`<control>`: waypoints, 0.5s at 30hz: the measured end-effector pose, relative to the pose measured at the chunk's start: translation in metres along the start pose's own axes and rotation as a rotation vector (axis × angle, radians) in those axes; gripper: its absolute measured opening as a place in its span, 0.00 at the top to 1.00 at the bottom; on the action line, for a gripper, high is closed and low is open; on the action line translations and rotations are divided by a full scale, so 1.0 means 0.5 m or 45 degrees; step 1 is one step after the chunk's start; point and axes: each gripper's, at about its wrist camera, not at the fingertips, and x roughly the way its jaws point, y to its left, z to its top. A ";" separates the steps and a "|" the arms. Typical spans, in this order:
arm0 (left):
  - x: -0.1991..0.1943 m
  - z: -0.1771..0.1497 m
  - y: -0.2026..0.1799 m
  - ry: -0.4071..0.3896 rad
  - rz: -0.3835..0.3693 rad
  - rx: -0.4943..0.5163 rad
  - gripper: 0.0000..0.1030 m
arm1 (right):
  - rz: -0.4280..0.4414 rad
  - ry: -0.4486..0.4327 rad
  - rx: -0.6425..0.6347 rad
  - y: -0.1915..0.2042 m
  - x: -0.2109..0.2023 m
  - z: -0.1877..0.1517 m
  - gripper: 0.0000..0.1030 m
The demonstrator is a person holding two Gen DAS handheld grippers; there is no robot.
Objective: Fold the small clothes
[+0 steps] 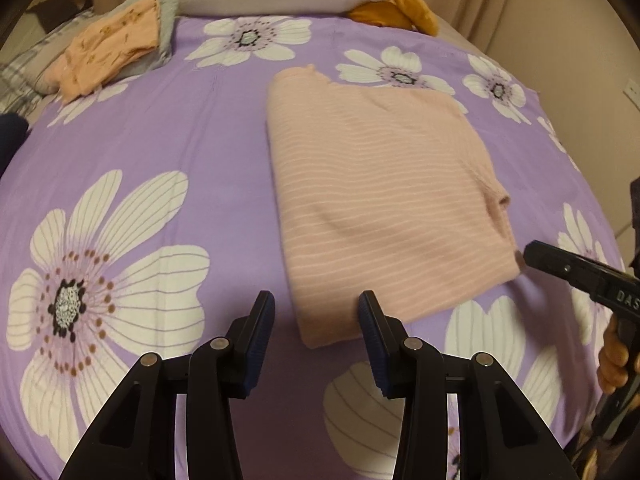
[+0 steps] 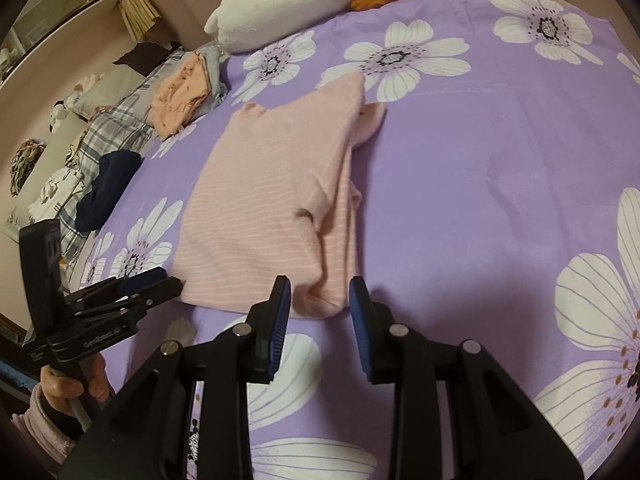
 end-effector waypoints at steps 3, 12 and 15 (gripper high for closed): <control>0.008 0.000 0.003 0.010 0.001 -0.012 0.58 | -0.014 0.020 -0.003 0.004 0.018 0.000 0.70; 0.001 -0.004 0.009 0.006 0.012 -0.014 0.58 | -0.073 0.055 -0.001 -0.006 0.027 -0.008 0.70; -0.010 -0.008 0.009 0.004 0.030 -0.008 0.58 | -0.090 0.047 -0.001 -0.007 0.017 -0.012 0.70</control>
